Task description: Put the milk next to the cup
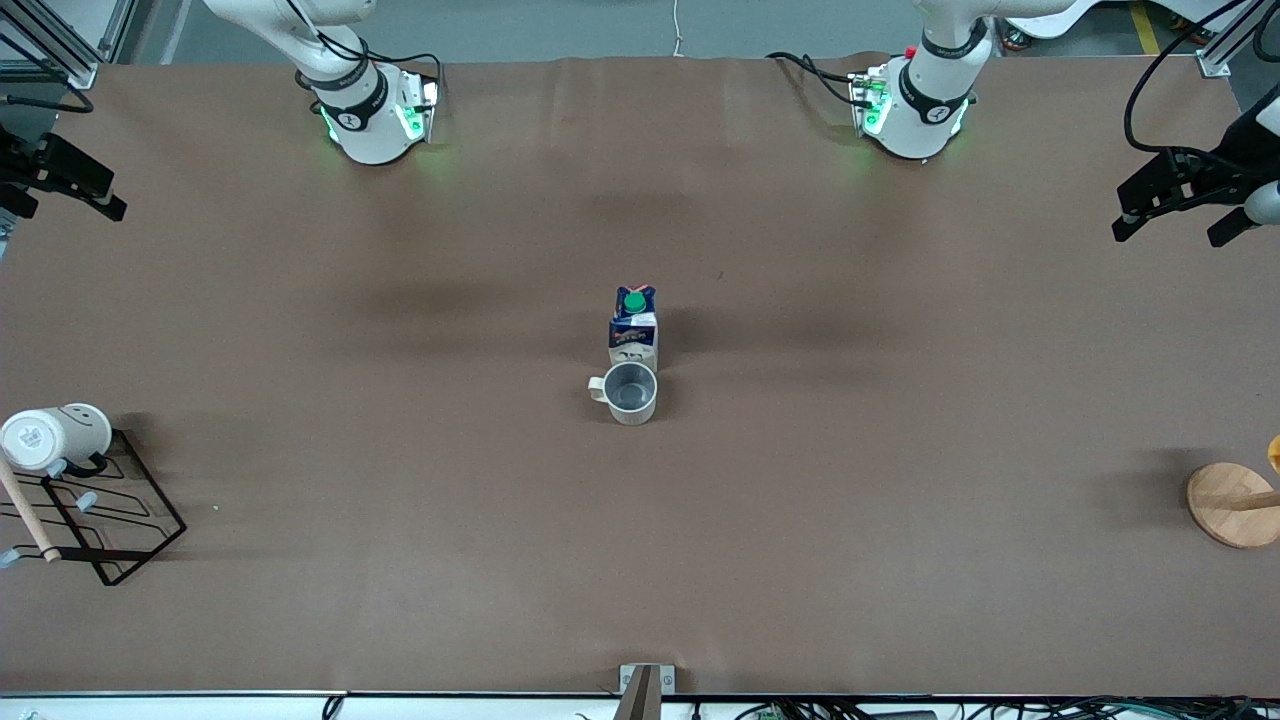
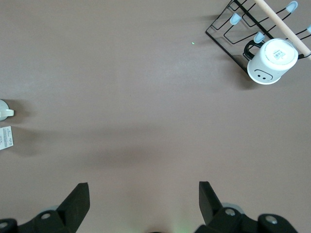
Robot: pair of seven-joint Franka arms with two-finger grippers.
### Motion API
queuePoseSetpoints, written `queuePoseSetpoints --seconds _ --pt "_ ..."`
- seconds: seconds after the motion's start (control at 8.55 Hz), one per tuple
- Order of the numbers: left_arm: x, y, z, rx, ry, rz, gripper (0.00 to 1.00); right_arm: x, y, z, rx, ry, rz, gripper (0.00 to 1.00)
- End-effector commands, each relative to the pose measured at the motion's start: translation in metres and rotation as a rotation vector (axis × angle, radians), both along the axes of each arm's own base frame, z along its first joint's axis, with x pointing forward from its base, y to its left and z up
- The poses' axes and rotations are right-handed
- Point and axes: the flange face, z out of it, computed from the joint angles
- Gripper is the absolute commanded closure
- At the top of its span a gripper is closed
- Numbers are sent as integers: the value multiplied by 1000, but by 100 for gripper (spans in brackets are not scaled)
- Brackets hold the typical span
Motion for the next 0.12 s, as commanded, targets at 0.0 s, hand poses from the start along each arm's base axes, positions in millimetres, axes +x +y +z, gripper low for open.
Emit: queuePoseSetpoints --seconds 0.0 --pt "-4 6 3 -10 0 -5 0 -3 -3 2 -11 2 8 1"
